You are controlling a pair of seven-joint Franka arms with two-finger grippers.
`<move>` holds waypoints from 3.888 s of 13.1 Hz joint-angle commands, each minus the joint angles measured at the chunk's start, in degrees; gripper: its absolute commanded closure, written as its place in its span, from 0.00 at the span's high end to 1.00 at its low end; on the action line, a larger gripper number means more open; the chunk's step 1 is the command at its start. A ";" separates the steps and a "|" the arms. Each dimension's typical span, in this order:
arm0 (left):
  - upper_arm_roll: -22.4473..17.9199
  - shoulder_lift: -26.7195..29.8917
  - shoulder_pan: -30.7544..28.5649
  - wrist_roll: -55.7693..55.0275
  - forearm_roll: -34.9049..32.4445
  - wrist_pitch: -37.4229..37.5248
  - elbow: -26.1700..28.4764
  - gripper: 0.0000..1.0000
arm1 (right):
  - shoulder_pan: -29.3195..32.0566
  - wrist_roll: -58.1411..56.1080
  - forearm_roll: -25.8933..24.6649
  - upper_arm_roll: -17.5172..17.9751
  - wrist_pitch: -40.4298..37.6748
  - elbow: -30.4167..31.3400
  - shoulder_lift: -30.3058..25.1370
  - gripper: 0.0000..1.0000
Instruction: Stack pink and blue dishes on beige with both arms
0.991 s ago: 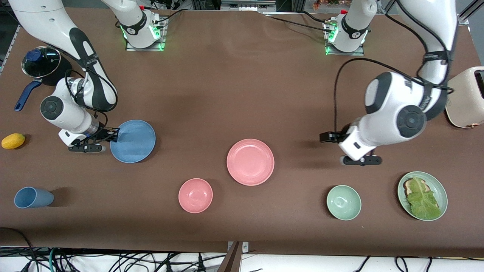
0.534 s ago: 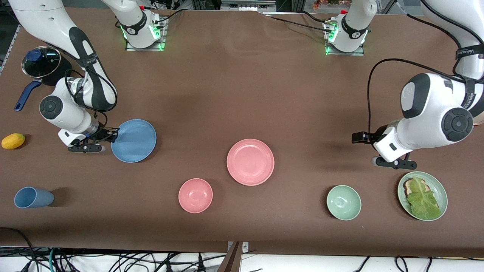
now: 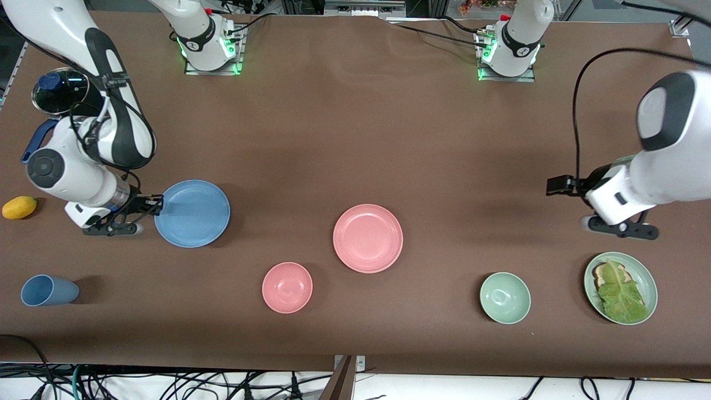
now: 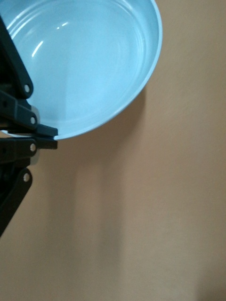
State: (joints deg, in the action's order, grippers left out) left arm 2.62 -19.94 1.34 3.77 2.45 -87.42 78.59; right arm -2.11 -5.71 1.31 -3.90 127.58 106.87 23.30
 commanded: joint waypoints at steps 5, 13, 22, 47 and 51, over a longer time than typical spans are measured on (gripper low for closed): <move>-0.59 5.08 -0.47 0.98 -1.66 3.57 -3.26 1.00 | -0.35 2.17 0.98 7.92 -7.60 -9.66 0.61 0.00; -2.35 12.83 0.33 1.06 -0.87 8.76 1.13 1.00 | -16.94 30.11 1.42 9.34 -6.55 -19.39 9.54 0.00; -2.27 14.41 -0.20 -8.25 0.80 9.99 0.95 1.00 | -28.73 53.43 0.89 9.08 2.41 -36.19 25.55 0.00; -2.35 9.84 -0.55 -3.59 0.72 11.83 -0.28 1.00 | -26.38 46.17 -2.54 5.83 -8.28 -36.47 21.19 1.00; -2.35 9.75 -0.82 -3.59 0.72 11.83 -0.37 1.00 | -19.80 38.87 -2.19 5.48 -16.91 -34.10 13.72 1.00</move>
State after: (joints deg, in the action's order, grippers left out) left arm 0.31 -10.02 1.06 -1.02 2.52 -75.71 78.89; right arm -25.15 36.56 -0.83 1.04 113.45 69.68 41.50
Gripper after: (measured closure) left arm 0.000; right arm 0.000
